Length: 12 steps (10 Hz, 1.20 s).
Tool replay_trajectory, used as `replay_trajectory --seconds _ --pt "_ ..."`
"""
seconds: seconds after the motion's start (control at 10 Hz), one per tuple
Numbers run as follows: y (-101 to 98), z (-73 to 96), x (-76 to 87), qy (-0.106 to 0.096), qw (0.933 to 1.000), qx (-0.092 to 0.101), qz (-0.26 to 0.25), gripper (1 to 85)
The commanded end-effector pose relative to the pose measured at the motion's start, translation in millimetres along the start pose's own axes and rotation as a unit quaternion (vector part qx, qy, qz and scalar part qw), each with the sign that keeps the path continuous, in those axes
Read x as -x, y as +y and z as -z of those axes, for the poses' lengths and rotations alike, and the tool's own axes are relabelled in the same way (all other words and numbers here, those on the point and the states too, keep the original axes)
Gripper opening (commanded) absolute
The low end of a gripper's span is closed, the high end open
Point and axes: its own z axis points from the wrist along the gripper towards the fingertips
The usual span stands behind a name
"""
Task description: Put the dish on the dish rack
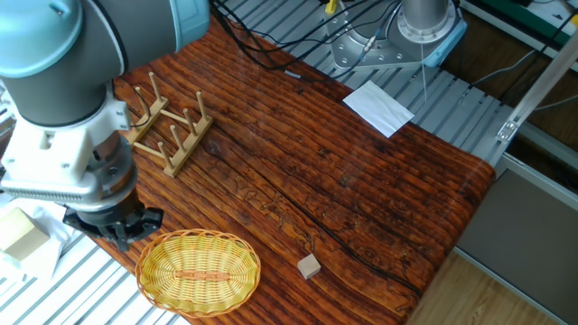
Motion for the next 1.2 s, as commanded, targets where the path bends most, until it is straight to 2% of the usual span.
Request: replay_trajectory --seconds 0.0,0.3,0.4,0.6,0.7,1.0,1.1 --pt "-1.5 -6.5 15.3 -0.028 0.9983 0.016 0.048 28.7" --pt "-6.5 -12.9 23.4 -0.038 0.9974 0.009 0.061 35.3" --pt "-10.3 -14.6 26.8 -0.044 0.9966 0.004 0.07 41.3" --pt "-7.4 -14.8 31.0 -0.055 0.9953 0.014 0.079 53.7" --pt "-5.0 -14.8 33.2 -0.06 0.9947 0.018 0.082 56.7" --pt "2.4 -17.9 23.0 -0.051 0.9952 0.035 0.076 59.0" --pt "3.1 -19.2 14.3 -0.038 0.9955 0.038 0.078 59.3"
